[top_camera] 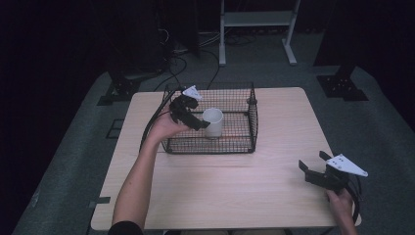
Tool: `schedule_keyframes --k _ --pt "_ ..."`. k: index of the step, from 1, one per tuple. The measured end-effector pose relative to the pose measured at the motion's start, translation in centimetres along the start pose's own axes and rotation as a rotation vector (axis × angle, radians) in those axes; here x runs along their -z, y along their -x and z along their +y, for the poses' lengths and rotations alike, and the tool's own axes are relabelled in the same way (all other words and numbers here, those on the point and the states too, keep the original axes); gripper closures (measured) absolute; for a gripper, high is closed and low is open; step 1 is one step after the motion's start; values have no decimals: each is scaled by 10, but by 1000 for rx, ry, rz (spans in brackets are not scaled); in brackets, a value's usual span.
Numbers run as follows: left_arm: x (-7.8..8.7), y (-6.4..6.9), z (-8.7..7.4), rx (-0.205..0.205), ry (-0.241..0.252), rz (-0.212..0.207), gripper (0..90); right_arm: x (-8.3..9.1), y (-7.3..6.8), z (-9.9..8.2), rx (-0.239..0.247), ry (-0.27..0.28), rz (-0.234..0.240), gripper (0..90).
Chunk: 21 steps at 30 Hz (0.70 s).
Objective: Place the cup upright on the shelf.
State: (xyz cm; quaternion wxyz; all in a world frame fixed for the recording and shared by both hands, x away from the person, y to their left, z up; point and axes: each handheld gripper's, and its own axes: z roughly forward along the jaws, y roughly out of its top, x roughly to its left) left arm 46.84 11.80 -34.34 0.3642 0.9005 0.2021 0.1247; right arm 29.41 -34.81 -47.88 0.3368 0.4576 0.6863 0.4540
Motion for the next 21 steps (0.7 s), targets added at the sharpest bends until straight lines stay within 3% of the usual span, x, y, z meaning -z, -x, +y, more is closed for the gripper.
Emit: schedule_keyframes --k 4,21 --pt "6 4 -2 -4 -4 1 66 0 0 0 -2 -2 -1 131" --pt "29 30 -18 -35 60 31 66 0 -1 0 8 -1 1 131"
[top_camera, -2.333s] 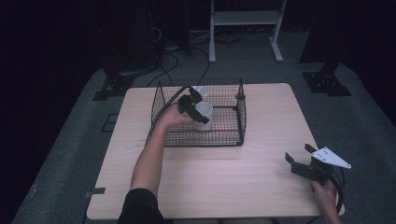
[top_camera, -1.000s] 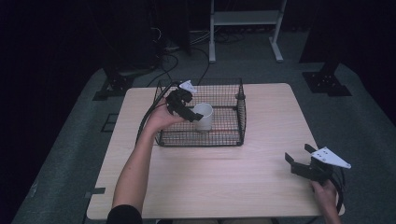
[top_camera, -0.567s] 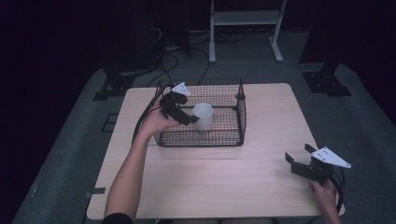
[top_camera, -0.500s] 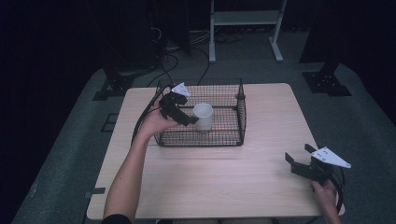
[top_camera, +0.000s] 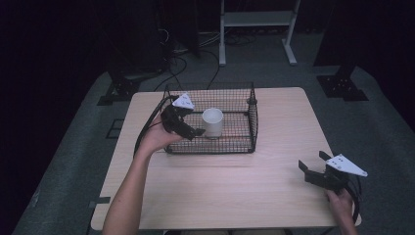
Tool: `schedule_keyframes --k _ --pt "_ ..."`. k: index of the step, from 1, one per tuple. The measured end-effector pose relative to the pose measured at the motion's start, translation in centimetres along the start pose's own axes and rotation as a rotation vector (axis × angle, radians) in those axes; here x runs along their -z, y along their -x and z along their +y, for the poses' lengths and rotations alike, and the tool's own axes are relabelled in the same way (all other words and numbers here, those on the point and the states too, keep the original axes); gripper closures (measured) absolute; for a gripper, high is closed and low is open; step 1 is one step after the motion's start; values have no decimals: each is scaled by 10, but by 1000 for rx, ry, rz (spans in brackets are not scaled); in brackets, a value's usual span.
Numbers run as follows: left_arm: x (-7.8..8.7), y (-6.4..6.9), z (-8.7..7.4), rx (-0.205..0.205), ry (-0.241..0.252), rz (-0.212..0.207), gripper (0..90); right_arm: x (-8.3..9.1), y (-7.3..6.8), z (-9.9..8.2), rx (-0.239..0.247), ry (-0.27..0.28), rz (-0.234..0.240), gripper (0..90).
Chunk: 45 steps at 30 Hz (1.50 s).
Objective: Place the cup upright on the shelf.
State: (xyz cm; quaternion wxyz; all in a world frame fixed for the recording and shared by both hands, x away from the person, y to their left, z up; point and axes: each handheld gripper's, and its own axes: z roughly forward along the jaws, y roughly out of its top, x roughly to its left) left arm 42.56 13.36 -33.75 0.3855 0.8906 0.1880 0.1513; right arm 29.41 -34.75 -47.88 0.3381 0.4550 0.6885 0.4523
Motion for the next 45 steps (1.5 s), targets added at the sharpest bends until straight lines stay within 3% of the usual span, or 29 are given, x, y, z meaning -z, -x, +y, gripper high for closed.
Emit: schedule_keyframes --k 16,32,45 --pt "15 29 -11 -35 36 6 66 0 0 0 2 0 -1 130" --pt "25 53 -36 -17 63 8 66 0 0 0 2 -2 -4 130" --pt "30 74 -47 -32 93 6 67 0 -1 0 2 -4 -6 131"
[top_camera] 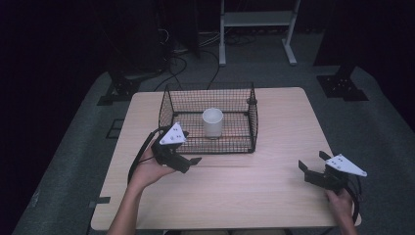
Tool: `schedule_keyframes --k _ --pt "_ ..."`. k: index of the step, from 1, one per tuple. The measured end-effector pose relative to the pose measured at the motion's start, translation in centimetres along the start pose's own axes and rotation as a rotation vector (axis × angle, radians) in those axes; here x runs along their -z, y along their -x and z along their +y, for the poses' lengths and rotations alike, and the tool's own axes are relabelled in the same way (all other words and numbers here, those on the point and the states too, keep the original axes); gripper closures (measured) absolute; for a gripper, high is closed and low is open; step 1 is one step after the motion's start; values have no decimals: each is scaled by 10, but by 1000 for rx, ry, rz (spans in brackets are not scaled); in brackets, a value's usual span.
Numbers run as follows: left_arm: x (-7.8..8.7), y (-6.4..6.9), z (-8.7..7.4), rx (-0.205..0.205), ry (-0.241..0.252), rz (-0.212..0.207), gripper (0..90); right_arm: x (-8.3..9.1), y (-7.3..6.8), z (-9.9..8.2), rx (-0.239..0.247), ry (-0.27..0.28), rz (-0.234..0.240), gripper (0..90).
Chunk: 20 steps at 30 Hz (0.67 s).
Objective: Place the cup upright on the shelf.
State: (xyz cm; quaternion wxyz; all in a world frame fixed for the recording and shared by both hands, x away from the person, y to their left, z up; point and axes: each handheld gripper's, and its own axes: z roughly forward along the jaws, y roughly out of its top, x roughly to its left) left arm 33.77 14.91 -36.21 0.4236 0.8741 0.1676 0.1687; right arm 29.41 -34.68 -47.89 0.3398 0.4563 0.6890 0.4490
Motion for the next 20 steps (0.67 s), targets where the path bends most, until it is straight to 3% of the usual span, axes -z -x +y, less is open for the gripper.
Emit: schedule_keyframes --k 14,20 --pt "5 13 -20 23 13 28 66 0 0 0 3 -1 -1 131" --pt "9 28 -34 41 34 35 66 0 0 0 4 0 -2 131"
